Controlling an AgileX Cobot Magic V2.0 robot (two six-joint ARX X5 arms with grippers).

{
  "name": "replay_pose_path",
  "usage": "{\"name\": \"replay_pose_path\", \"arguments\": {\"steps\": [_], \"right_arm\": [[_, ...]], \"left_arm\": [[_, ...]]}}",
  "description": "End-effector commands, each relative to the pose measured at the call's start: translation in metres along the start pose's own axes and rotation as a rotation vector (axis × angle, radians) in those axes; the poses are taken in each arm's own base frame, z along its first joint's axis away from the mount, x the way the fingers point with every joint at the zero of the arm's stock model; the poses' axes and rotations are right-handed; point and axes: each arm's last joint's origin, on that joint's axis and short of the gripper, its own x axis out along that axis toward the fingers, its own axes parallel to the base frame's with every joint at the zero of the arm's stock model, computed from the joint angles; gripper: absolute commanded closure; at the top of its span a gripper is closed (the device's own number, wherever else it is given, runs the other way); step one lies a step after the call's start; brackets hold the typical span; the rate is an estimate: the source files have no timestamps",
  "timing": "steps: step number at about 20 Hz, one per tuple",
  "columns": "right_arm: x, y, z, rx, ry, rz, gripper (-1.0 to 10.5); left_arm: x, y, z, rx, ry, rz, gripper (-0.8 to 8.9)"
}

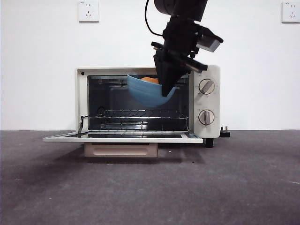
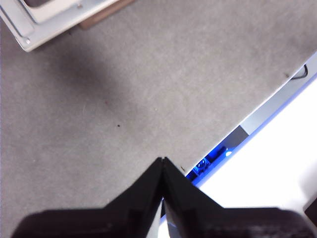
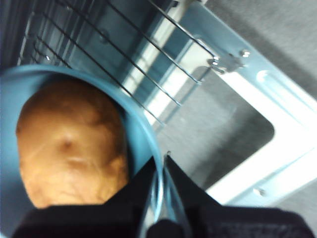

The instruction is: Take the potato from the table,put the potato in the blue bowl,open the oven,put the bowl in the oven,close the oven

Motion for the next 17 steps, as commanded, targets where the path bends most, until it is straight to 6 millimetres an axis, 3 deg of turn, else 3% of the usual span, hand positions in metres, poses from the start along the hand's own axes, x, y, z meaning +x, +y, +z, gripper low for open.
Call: {"name": "replay_pose_path", "arguments": {"steps": [1, 5, 9, 12, 17], "right_arm": [[0.014, -0.001, 0.002, 0.035, -0.008, -0.025, 9.6], [0.027, -0.004, 0.002, 0.033, -0.005, -0.06, 9.6], [0.028, -0.003, 0.005, 0.031, -0.012, -0.049, 9.4], [0.028, -0.002, 0.005, 0.001, -0.015, -0.036, 8.1], [0.027, 0.0, 0.005, -0.002, -0.019, -0.02, 8.1]], "left_arm": [[-0.004, 0.0, -0.002, -0.008, -0.019, 0.004, 8.19], [-0.005, 0.0, -0.003, -0.007, -0.024, 0.003, 8.19], [-0.005, 0.0, -0.003, -0.007, -0.025, 0.003, 8.19], [-0.005, 0.0, -0.003, -0.006, -0.025, 0.003, 8.19], [-0.005, 0.0, -0.003, -0.006, -0.025, 0.003, 8.19]]}}
